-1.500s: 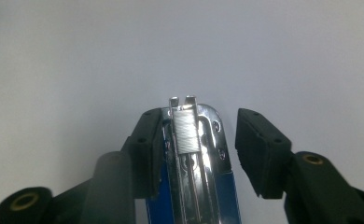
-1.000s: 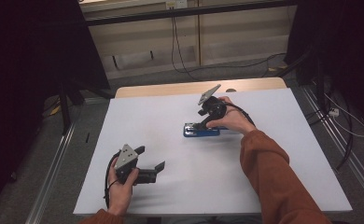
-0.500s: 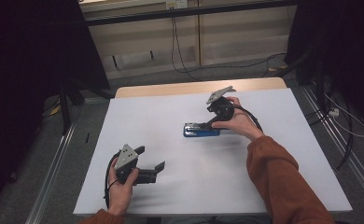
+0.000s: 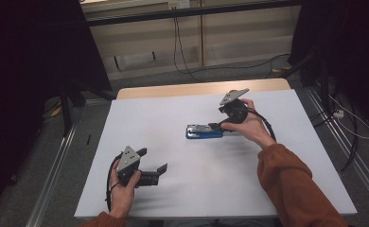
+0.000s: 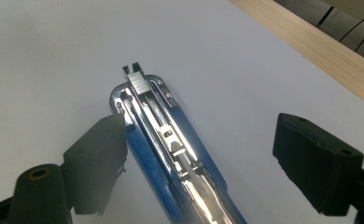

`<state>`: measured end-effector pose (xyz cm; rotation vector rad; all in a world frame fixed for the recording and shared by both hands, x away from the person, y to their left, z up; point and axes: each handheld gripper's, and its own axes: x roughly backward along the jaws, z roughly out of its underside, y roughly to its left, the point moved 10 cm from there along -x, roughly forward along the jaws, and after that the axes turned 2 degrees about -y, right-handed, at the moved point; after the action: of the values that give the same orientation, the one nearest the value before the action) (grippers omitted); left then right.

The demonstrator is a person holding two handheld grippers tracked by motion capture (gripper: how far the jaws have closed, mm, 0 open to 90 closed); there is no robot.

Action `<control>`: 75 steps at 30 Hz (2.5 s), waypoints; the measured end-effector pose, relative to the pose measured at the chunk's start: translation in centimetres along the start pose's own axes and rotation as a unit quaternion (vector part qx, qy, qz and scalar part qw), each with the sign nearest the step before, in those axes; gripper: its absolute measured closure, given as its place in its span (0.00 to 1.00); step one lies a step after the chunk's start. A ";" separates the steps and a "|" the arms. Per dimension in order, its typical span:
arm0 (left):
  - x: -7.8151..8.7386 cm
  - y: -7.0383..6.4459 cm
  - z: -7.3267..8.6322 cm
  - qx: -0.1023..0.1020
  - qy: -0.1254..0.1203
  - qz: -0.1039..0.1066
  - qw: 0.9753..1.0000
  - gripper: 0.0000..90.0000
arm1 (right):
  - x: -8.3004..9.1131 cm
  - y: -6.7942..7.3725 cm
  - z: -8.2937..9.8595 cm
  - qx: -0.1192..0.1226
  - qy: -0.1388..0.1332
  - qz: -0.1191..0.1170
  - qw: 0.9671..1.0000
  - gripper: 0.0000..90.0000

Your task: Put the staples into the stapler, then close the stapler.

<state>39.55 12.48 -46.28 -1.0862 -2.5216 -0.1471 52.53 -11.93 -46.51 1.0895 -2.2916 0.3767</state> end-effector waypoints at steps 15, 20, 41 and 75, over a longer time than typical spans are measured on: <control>0.0 0.1 0.1 0.001 0.003 -0.002 1.000 0.04 | 2.9 -0.6 1.8 -0.055 -0.049 0.047 0.996 0.14; 0.0 0.2 0.1 0.003 0.003 -0.002 1.000 0.04 | 3.4 -0.3 2.5 -0.069 -0.061 0.050 0.995 0.14; 0.1 0.1 -0.1 0.003 -0.002 -0.002 1.000 0.04 | 6.8 0.4 6.7 -0.092 -0.103 0.106 0.985 0.10; -3.3 -1.0 -2.0 0.010 -0.012 0.026 1.000 0.07 | 8.2 1.6 8.2 -0.102 -0.121 0.104 0.982 0.99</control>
<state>41.53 9.01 -45.65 -1.1502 -2.5088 -0.0958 44.13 -19.82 -48.13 0.8344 -2.6025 0.0870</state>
